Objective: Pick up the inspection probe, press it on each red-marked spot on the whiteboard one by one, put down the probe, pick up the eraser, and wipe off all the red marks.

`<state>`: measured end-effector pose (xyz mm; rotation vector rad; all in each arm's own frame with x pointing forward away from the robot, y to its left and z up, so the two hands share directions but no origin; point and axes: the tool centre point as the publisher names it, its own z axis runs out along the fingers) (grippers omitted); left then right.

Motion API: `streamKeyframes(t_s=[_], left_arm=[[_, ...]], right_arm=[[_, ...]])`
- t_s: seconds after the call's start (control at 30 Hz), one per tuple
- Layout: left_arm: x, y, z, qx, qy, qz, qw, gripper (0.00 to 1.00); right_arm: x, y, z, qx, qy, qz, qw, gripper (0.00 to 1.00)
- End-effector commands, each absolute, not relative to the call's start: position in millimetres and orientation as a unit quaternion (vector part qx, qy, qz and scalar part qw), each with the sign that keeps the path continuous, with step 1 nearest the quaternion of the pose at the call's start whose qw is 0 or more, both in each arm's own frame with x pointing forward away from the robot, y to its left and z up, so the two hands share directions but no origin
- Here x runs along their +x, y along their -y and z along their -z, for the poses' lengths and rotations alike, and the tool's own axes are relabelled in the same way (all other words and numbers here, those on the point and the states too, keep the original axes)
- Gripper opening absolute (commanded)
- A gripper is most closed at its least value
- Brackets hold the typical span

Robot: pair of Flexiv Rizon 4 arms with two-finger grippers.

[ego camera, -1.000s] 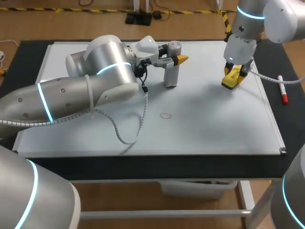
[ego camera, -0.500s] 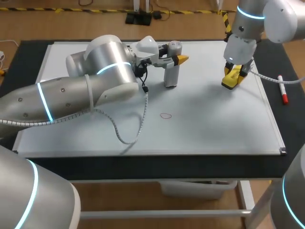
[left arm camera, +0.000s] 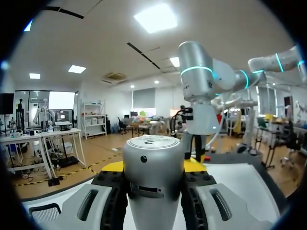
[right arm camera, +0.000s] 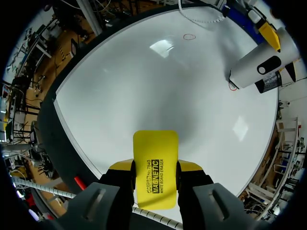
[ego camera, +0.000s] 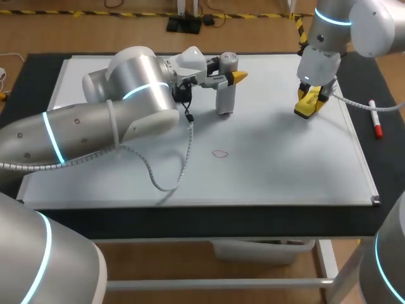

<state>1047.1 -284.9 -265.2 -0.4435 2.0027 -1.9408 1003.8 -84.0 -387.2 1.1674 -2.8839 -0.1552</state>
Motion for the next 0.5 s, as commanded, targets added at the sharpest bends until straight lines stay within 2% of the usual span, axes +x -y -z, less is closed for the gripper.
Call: streamKeyframes(t_s=[0.03,0.5], left_arm=[[1031,266,253,-0.159,-0.696,0.681,0.164,0.00],[1013,197,241,-0.187,-0.690,0.672,0.193,0.00]], right_arm=[[1005,85,387,0.376,0.925,0.049,0.014,0.00],[1005,85,387,0.376,0.925,0.049,0.014,0.00]])
